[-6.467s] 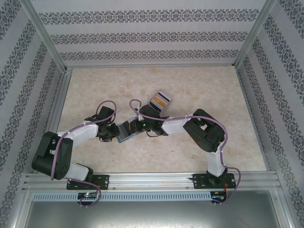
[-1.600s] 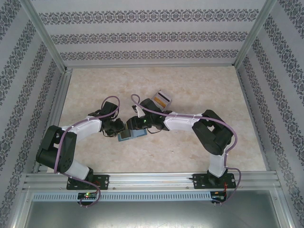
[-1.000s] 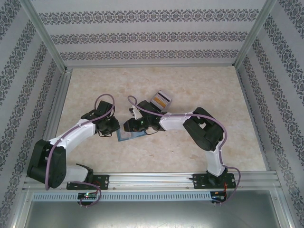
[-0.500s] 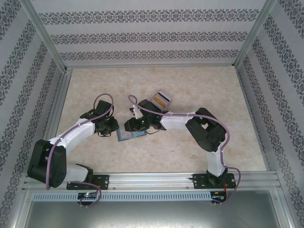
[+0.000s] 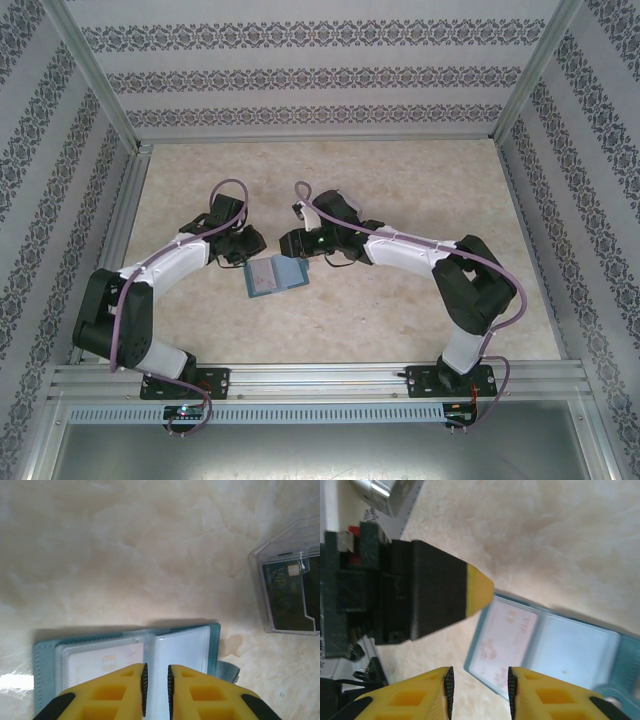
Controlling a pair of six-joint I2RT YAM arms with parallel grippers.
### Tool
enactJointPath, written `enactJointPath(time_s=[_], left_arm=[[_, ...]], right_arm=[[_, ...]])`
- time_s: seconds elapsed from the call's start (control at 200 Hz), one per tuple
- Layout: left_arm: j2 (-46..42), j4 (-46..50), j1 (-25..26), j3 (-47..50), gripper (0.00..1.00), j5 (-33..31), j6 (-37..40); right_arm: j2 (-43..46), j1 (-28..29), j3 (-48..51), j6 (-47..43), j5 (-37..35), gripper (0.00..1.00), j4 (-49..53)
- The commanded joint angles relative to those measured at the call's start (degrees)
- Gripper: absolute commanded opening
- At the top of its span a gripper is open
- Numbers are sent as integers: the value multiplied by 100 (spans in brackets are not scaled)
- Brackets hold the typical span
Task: Put the credit cards into the card holder
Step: Pick up the credit card from the storage box.
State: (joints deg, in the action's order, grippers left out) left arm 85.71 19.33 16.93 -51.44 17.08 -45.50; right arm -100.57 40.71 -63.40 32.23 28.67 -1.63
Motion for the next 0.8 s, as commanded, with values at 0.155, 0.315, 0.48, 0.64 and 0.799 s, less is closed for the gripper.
enactJointPath(time_s=[0.155, 0.315, 0.48, 0.64, 0.799], left_arm=[[594, -249, 369, -804, 21, 95, -57], [922, -263, 555, -1149, 22, 56, -106], [1259, -237, 730, -1499, 22, 41, -136], [1554, -253, 846, -1763, 22, 67, -195], [1835, -255, 942, -2072, 22, 102, -234]], right_arm=[[718, -618, 148, -704, -405, 37, 674], [1016, -1126, 194, -874, -432, 38, 819], [1104, -1737, 163, -980, -283, 39, 942], [938, -2176, -3, -1049, -14, 40, 1104], [676, -2430, -316, -1196, 106, 40, 1410]])
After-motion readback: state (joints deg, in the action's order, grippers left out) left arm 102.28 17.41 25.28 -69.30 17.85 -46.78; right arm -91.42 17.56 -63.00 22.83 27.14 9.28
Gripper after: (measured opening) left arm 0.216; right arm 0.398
